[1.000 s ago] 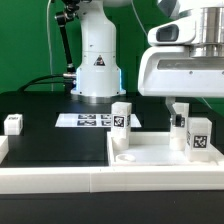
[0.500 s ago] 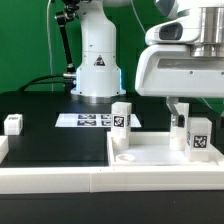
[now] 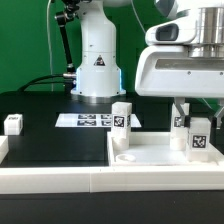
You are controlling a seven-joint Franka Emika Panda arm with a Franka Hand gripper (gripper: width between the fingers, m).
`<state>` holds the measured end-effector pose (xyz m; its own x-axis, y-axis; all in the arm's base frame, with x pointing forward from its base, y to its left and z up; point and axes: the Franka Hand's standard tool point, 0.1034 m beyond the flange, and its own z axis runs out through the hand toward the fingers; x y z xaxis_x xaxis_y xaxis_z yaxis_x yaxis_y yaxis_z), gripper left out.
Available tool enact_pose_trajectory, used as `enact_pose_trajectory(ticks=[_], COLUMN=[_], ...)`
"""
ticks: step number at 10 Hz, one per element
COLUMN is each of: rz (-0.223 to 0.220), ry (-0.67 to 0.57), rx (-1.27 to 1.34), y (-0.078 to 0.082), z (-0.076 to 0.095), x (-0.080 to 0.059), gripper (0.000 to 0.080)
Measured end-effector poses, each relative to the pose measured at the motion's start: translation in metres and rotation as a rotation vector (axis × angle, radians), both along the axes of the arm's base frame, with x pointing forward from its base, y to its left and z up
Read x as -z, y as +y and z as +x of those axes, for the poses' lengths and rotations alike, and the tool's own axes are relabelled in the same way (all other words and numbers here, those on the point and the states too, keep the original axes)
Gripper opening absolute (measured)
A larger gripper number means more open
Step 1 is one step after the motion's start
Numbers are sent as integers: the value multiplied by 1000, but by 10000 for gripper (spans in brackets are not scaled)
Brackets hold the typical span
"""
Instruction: Assemble square table
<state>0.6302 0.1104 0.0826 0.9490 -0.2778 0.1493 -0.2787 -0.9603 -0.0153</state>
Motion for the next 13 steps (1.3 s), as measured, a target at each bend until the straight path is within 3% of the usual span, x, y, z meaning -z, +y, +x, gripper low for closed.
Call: enact_pose_trajectory(ticks=[4, 7, 8, 9, 13], rz=[19, 15, 13, 9, 0], ry=[12, 13, 12, 12, 35], rx=[292, 315, 287, 249, 160], y=[-18, -23, -23, -25, -47], z=[-2, -2, -3, -7, -23], x=[0, 0, -3, -7, -24], gripper=[292, 295, 470, 587, 646])
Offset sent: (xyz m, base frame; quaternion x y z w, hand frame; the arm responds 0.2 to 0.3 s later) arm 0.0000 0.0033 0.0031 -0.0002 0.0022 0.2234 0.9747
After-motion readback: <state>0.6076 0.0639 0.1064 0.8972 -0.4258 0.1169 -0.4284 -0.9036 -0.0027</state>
